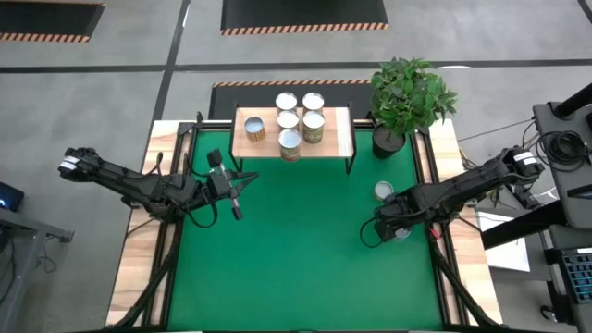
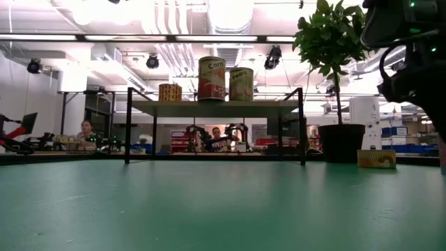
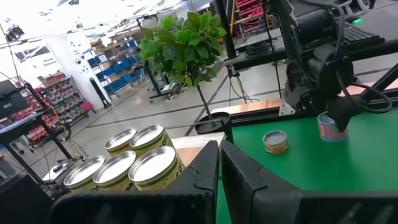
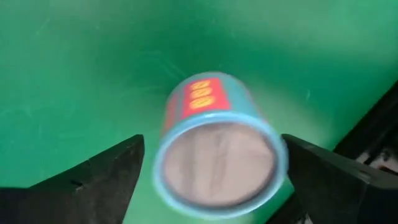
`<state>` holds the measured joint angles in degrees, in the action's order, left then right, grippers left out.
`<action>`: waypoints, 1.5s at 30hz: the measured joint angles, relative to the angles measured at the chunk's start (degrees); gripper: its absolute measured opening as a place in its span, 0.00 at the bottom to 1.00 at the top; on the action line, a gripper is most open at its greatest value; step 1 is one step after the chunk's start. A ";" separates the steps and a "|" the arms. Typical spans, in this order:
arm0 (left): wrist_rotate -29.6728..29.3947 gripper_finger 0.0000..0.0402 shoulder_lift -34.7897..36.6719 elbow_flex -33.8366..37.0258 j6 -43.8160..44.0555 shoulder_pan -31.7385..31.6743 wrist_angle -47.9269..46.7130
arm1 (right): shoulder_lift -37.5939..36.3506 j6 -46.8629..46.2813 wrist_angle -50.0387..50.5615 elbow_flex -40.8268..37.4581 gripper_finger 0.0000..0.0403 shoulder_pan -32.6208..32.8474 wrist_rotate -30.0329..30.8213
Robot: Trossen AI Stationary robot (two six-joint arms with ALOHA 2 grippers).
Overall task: Pick and place cans onto a shelf
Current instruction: Put the blue canned corn on the shelf
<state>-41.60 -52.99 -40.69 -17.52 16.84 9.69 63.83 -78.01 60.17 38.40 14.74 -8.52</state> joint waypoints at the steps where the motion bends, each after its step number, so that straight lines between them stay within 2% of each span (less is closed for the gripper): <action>1: 0.00 0.00 0.00 0.00 -0.01 0.00 0.02 | 0.03 -0.17 -0.68 -0.25 0.88 0.00 0.48; 8: 0.02 0.00 0.00 0.00 0.01 0.00 0.24 | -0.01 -2.35 -2.62 -1.08 0.69 0.00 2.63; 15: 0.04 0.00 0.00 0.00 0.03 0.00 0.37 | 0.01 -2.36 -2.58 3.36 0.70 0.01 4.13; 20: 0.04 0.00 0.00 0.00 0.04 0.00 0.37 | 0.11 -1.40 -3.12 9.49 0.75 0.02 10.03; 24: 0.04 0.00 0.00 0.00 0.04 0.00 0.37 | 2.42 1.84 -7.90 13.65 0.73 0.00 14.67; 30: 0.09 0.00 0.00 0.00 0.63 0.00 0.48 | 13.55 13.14 -15.67 21.91 0.72 -0.15 16.29; 38: 0.13 0.00 0.00 0.00 1.08 0.00 0.63 | 31.79 30.09 -9.60 40.38 0.72 -2.86 16.66; 45: 0.33 0.00 0.02 0.00 1.09 0.00 0.59 | 42.53 42.20 -4.75 52.54 0.72 -7.15 16.59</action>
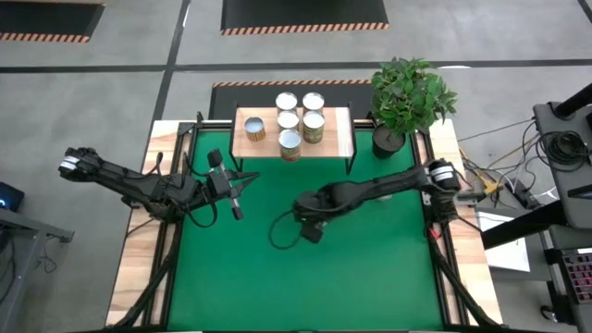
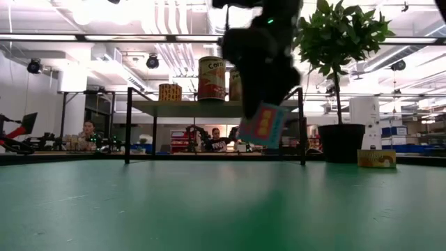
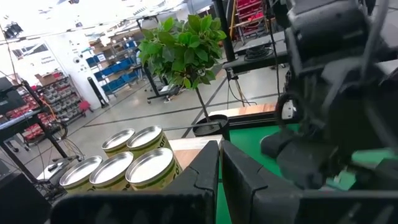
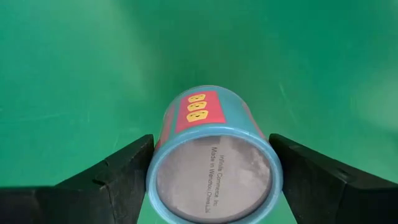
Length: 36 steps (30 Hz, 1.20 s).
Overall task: Pick and place cans onto a shelf
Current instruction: Put the blue canned corn on the shelf
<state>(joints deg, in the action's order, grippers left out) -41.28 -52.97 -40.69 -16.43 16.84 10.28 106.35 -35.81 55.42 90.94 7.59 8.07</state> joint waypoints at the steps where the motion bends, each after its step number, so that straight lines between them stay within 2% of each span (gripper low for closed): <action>1: 0.00 0.00 0.00 0.00 0.00 0.00 0.00 | 0.93 1.38 0.05 1.11 0.72 -0.53 -0.33; 9: -0.02 0.00 0.00 0.00 0.44 0.00 -0.47 | 5.53 7.49 -0.13 5.53 0.74 -2.47 -0.99; 16: -0.03 0.00 0.00 0.00 0.42 0.00 -0.57 | 7.14 8.85 -0.46 6.38 0.85 -2.95 -1.00; 20: -0.04 0.00 0.00 0.00 0.46 0.00 -0.59 | 6.35 8.85 -0.24 6.38 0.89 -3.01 -0.57; 24: -0.07 0.00 -0.13 0.00 1.38 0.00 -0.96 | 2.54 9.19 0.57 6.69 0.89 -2.54 -0.31; 28: -0.09 0.00 -0.30 0.00 3.49 0.00 -2.14 | -2.61 11.08 1.69 4.54 0.89 -0.03 4.44; 33: 0.22 0.00 -1.72 0.00 8.81 0.00 -3.06 | -10.45 12.61 0.48 -3.02 0.89 4.22 8.84; 36: 2.44 0.00 -3.54 0.00 12.42 0.00 -3.24 | -15.44 12.61 -5.02 -10.97 0.88 6.58 9.88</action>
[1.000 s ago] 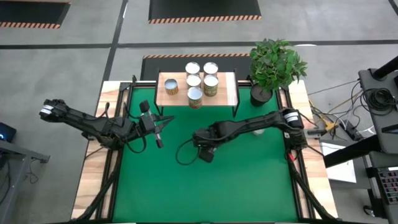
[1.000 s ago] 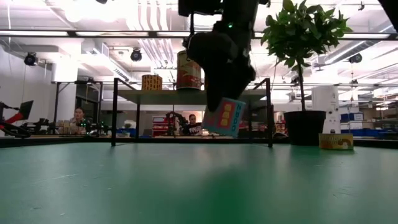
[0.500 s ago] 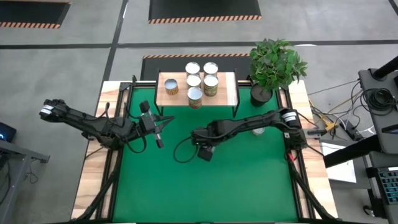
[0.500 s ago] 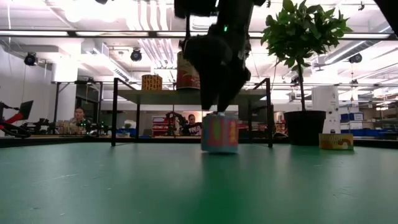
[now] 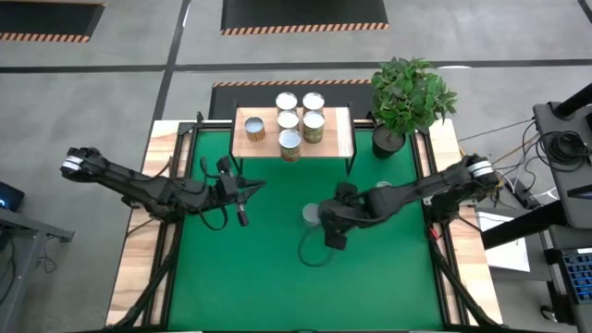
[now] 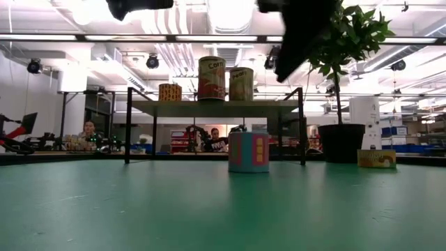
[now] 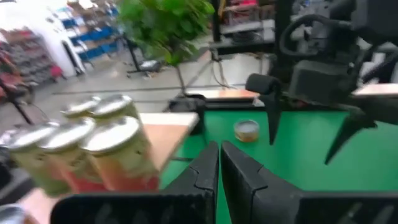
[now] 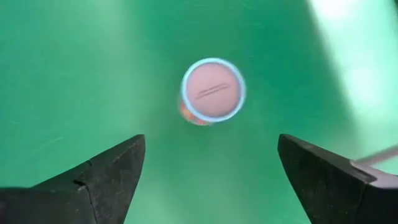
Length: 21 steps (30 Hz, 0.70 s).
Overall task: Pick and place cans onto a shelf
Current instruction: Put the blue canned corn on the shelf
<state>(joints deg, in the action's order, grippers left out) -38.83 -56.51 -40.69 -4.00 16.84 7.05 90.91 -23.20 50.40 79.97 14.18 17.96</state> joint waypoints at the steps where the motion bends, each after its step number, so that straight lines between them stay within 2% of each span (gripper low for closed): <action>1: 0.97 0.00 -0.71 0.00 0.76 0.00 0.02 | -1.46 0.05 -3.09 -3.18 0.87 0.50 0.08; 6: 2.32 0.00 -4.23 0.00 6.75 0.03 1.10 | -8.37 0.63 -18.32 -19.87 0.79 0.76 0.13; 12: 2.78 0.00 -11.09 0.00 17.50 0.45 1.29 | -11.14 4.41 -39.77 -35.89 0.65 -2.41 0.49; 16: 4.47 0.05 -17.32 0.00 23.89 0.83 3.33 | -10.01 8.90 -54.33 -42.46 0.54 -4.45 2.50; 21: 6.83 0.17 -25.06 0.00 30.33 1.39 8.33 | -8.28 11.94 -62.70 -45.55 0.43 -6.86 3.31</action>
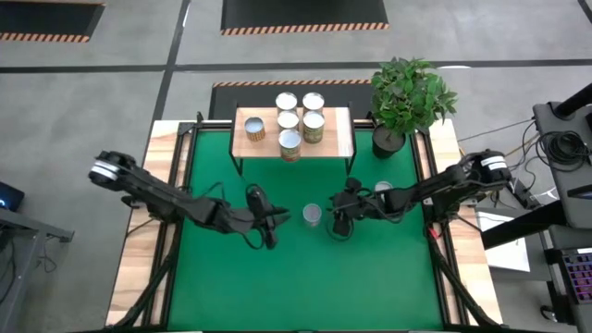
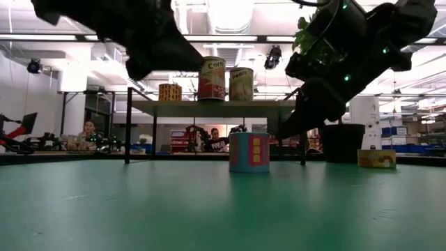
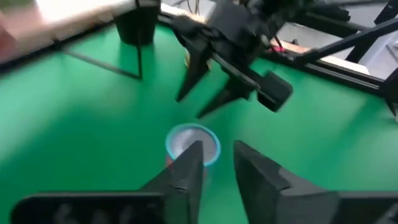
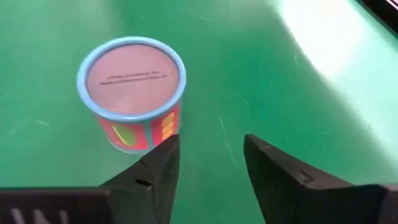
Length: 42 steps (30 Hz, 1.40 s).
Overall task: Pick and place cans onto a shelf
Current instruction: Put the blue canned corn on the shelf
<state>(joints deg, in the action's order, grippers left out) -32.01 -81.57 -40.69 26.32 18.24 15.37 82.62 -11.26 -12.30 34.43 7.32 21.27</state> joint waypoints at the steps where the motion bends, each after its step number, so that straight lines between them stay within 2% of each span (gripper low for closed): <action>1: 0.05 0.20 -1.64 0.00 0.80 0.27 1.43 | 0.37 0.38 -0.65 -0.19 0.40 -0.30 -0.01; 4: 0.06 0.32 -5.98 0.00 2.70 1.07 4.94 | 2.39 1.71 -3.26 -0.25 0.34 -0.82 -0.03; 9: 0.10 0.53 -9.96 -0.63 6.47 1.25 5.50 | 7.39 2.97 -11.30 -0.30 0.24 -0.86 -0.32; 13: 0.06 0.66 -12.68 -0.87 8.41 2.47 5.33 | 8.76 1.06 -12.62 -0.32 0.17 -0.18 -6.29; 16: -0.04 0.71 -14.44 -0.87 10.67 3.14 5.11 | 8.97 -1.59 -13.96 -0.32 0.13 1.45 -9.40; 20: -0.42 0.74 -15.75 -0.87 12.34 3.46 5.47 | 9.34 -0.96 -18.36 0.42 0.09 4.17 -9.52; 26: -7.74 0.74 -18.00 -0.87 10.74 3.50 9.80 | 8.46 2.25 -18.03 1.75 0.07 5.15 -8.70; 33: -10.67 0.74 -25.56 -0.85 2.87 4.71 21.58 | 7.70 3.38 -14.40 1.28 0.07 5.17 -4.70; 37: -14.28 0.74 -30.15 -1.51 1.68 6.05 22.68 | 7.83 3.38 -14.46 0.76 0.07 5.15 -4.20; 42: -14.80 0.74 -34.40 -4.56 3.22 6.05 23.26 | 8.35 3.30 -14.60 0.51 0.07 5.11 -1.67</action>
<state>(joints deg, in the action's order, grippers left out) -46.81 -115.97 -45.25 29.54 24.28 38.64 90.97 -7.95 -26.90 34.94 12.43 19.60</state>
